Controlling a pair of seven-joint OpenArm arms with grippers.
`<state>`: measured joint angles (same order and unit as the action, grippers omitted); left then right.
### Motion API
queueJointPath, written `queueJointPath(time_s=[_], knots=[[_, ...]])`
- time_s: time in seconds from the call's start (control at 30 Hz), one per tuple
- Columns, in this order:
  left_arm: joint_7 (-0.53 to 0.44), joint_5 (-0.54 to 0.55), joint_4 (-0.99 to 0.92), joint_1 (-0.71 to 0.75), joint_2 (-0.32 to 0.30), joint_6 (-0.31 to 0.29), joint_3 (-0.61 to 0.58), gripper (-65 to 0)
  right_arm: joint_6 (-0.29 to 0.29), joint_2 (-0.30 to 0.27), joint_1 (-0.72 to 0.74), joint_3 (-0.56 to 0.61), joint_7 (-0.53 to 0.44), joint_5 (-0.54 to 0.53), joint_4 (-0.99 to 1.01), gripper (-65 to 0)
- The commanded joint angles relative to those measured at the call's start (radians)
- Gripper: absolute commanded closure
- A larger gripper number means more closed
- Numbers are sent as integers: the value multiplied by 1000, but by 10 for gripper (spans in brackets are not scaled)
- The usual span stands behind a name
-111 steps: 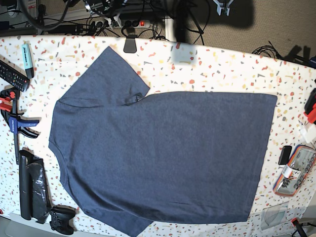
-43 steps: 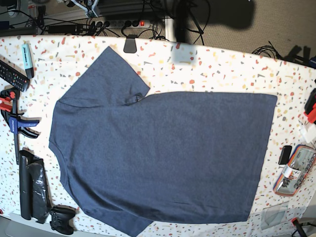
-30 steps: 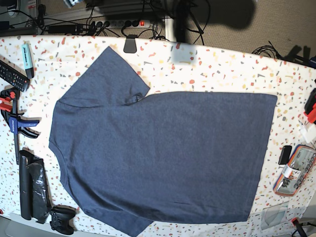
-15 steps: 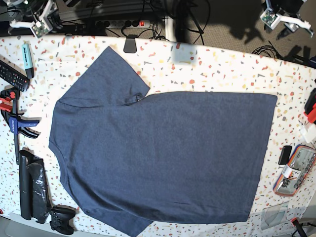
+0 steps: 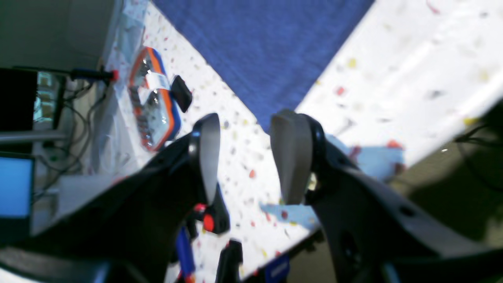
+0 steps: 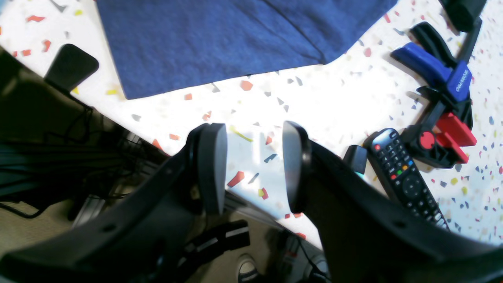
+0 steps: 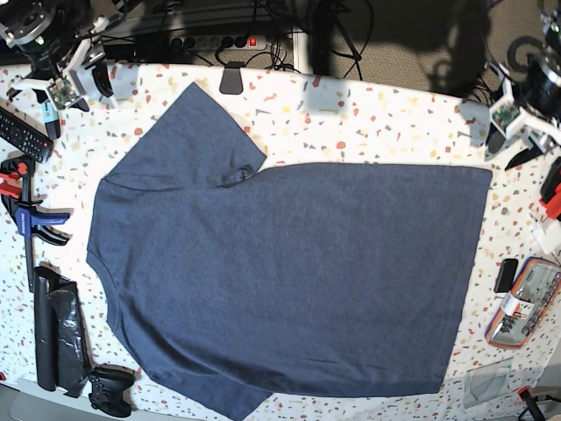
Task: Fold the T-shirt properly
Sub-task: 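Move both grippers to the shirt's shoulder corners and grasp them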
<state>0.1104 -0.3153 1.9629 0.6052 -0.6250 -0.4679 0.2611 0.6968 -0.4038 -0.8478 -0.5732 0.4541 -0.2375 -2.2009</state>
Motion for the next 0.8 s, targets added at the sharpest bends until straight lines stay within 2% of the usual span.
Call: queueJointPath(time_s=[0.0,0.1,0.2,0.3,0.37,0.67,0.77], knots=[[-8,14,-13,-23,-35,5,0,-246,1,-9,-2,-7,-19,-6,-15,-238],[-12,13,-87,-92,-90,3,-78,-246,1,-8,3,-7,-18,-6,-15,-238],[-8,-2,-148,-168,-116,3,-206,-246,1,-8,3,-7,-15,-6,-15,-238],[21,-36,-229,-263,-116,10,-319,-246,1,-9,3,-7,-15,-5,-15,-238],[47,-35,-284,-323,-115,35,-370,-246,1,-9,3,-7,-16,-5,-15,-238],[50,-37,-499,-518,-115,61,-555,-246,1,-10,11,-7,-19,-6,-15,-238],[50,-79,-555,-569,-109,72,-608,-245,1,-9,33,-7,-19,-2,-15,-238]])
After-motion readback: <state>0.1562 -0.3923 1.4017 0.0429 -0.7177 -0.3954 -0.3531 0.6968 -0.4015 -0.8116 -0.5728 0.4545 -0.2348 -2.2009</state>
